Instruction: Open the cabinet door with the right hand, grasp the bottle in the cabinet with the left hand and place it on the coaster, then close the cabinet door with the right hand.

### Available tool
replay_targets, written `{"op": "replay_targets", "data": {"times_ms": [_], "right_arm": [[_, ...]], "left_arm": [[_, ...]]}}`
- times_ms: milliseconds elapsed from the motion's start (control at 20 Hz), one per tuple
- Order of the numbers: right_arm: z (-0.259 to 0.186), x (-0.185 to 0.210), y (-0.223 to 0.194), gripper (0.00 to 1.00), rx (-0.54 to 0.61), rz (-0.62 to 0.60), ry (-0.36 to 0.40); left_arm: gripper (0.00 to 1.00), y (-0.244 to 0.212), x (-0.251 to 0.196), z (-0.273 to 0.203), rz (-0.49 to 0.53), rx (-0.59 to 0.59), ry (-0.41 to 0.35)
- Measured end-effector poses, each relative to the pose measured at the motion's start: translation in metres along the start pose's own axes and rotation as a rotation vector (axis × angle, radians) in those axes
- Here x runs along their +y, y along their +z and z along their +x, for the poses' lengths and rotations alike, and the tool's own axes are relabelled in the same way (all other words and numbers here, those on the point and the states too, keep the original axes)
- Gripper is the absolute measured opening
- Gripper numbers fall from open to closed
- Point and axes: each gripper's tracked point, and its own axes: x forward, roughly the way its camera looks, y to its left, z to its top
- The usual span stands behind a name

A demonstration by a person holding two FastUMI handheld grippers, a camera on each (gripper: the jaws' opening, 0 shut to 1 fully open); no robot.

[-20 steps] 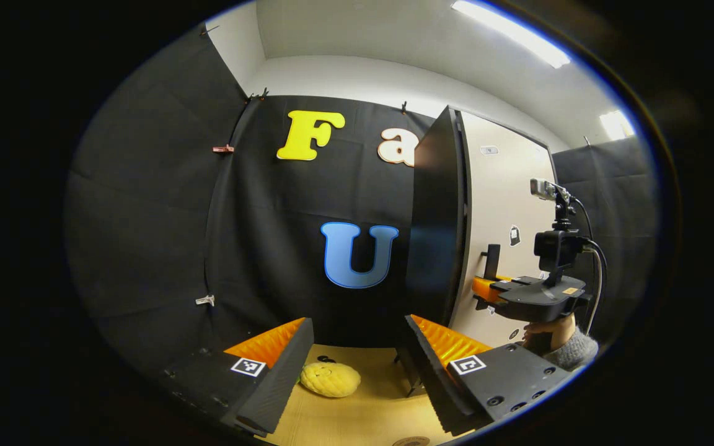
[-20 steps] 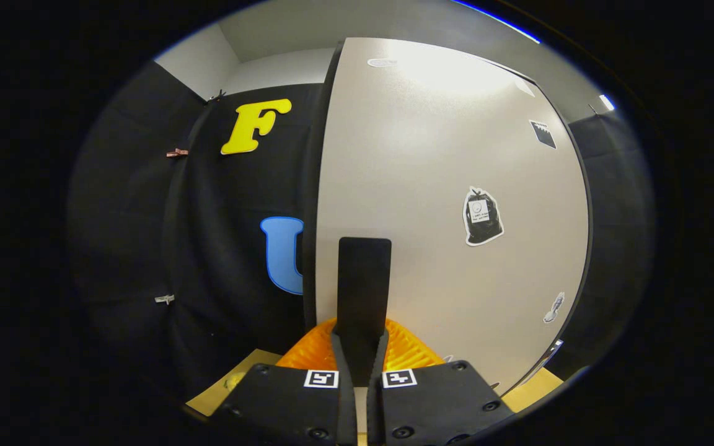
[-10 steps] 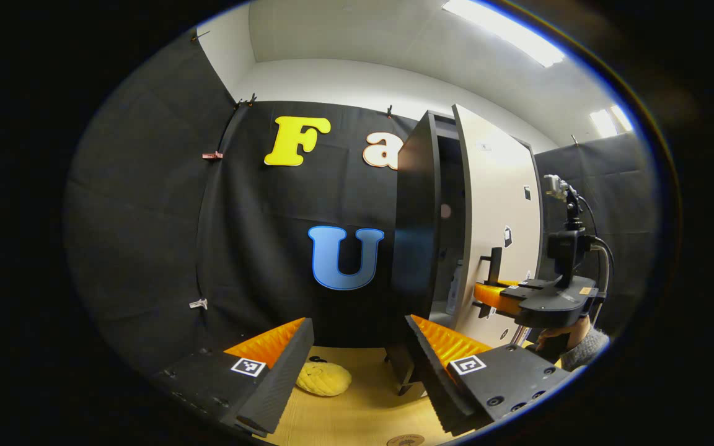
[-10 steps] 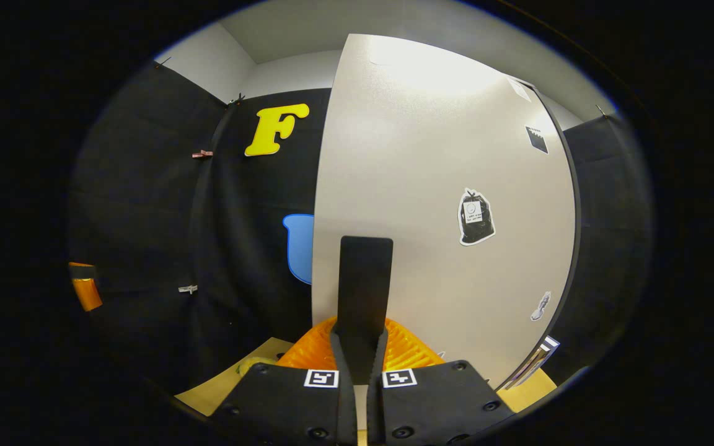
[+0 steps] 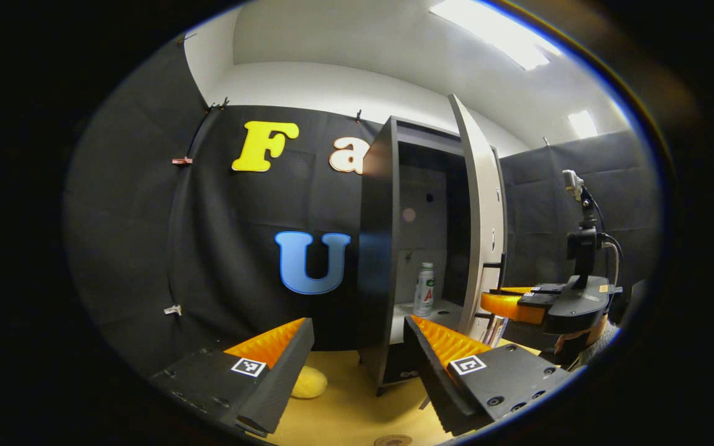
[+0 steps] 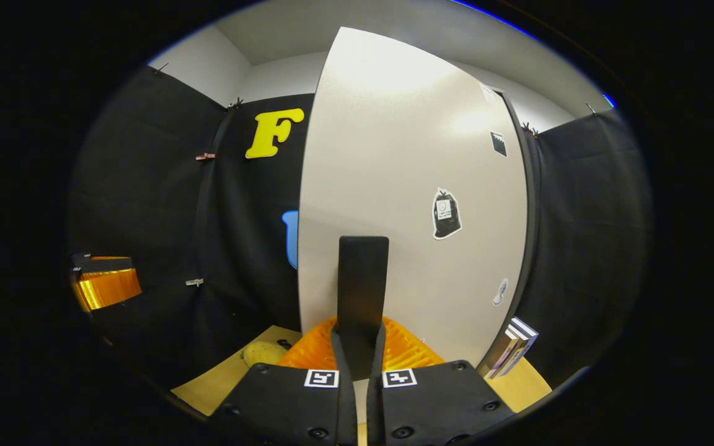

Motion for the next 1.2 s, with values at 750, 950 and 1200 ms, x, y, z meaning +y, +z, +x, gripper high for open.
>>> {"op": "replay_targets", "data": {"times_ms": [750, 950, 1200], "right_arm": [[-0.078, -0.084, 0.000, 0.10, 0.029, 0.023, -0.154], [-0.091, -0.107, -0.001, 0.10, 0.030, 0.042, -0.128], [-0.104, -0.141, -0.002, 0.09, 0.029, 0.046, -0.132]], "left_arm": [[0.92, -0.007, -0.096, 0.020, -0.007, 0.002, -0.203], [0.92, -0.009, -0.130, 0.043, -0.022, 0.009, -0.222], [0.93, -0.008, -0.173, 0.064, -0.017, 0.004, -0.235]]}}
